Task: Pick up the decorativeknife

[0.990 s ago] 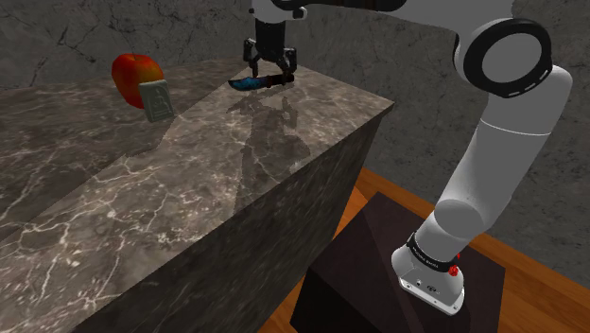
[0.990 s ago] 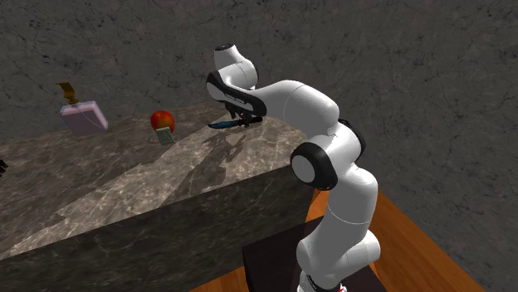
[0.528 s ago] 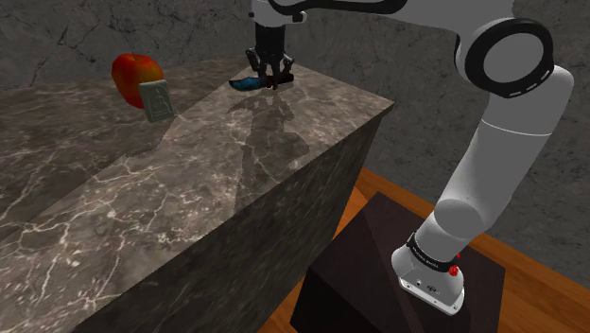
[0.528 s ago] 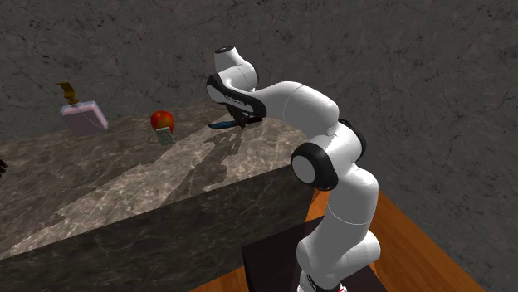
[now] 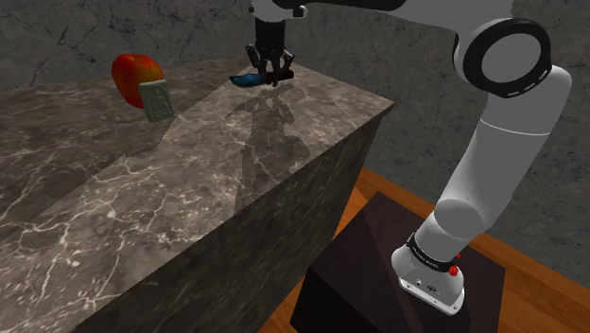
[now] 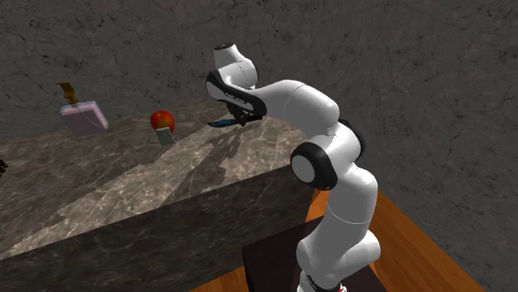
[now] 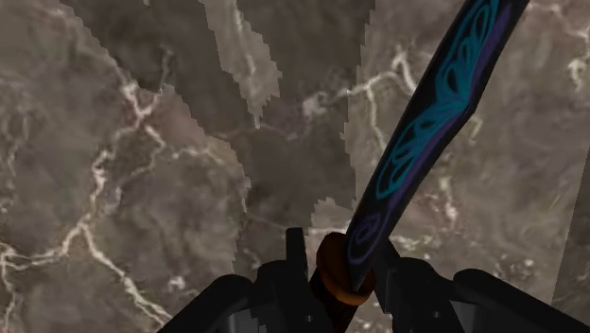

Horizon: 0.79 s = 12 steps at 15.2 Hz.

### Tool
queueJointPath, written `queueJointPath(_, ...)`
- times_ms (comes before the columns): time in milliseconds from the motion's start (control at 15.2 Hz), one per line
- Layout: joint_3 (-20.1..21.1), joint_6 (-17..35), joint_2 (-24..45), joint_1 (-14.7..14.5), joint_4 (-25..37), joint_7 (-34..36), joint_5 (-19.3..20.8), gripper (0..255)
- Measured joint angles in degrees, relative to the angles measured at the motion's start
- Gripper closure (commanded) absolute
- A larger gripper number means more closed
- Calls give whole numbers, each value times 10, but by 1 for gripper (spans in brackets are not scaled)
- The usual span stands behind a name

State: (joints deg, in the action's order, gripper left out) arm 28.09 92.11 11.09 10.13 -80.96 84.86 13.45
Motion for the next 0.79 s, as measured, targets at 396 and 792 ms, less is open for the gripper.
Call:
queueJointPath(396,2,-53,19,-10,70,-3,9,255)
queueJointPath(792,3,-112,43,-24,151,-8,23,255)
